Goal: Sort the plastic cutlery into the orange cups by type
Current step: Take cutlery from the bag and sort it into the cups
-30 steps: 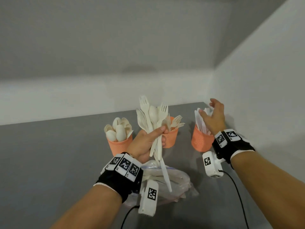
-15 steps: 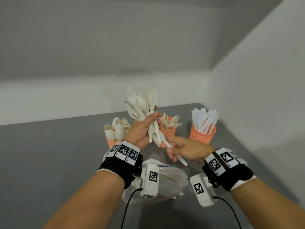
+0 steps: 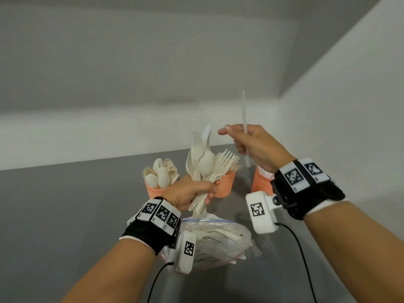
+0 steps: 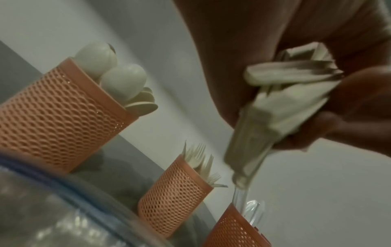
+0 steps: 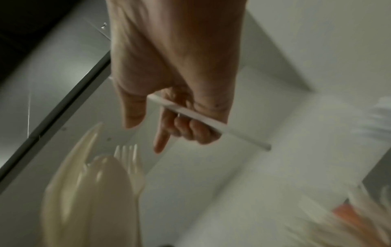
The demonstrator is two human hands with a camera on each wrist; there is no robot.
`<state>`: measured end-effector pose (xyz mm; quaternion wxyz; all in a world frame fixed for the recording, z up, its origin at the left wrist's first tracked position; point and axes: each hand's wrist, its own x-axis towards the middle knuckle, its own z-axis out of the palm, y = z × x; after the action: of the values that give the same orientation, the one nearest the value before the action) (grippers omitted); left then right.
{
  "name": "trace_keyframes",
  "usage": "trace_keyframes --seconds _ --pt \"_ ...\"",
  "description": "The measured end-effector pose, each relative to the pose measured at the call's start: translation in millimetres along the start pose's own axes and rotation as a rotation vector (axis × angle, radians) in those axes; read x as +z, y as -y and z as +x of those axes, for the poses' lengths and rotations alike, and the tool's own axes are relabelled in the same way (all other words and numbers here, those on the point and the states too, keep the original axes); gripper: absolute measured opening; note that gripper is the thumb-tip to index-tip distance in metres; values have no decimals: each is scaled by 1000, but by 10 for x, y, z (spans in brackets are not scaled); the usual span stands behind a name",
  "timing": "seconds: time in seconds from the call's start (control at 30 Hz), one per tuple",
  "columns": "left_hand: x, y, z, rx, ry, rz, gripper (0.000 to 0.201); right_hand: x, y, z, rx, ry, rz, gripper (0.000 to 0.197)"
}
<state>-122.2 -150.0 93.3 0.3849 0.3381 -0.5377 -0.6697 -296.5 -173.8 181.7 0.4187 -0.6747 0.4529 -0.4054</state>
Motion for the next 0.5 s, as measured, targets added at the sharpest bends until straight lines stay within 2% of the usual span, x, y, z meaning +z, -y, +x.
trace_keyframes --seconds 0.1,0.2,0.3,0.4,0.5 --pt "36 10 -51 -67 90 -45 15 97 134 20 55 193 72 26" --pt "48 7 -89 -84 161 -101 16 144 155 58 101 210 164 28" --pt "67 -16 -104 -95 195 -40 13 105 122 83 116 237 272 24" --pt "90 -18 -101 -105 188 60 15 50 95 77 76 187 47 22" --pt "78 4 -95 -144 139 117 18 -29 62 116 21 -25 -143 21"
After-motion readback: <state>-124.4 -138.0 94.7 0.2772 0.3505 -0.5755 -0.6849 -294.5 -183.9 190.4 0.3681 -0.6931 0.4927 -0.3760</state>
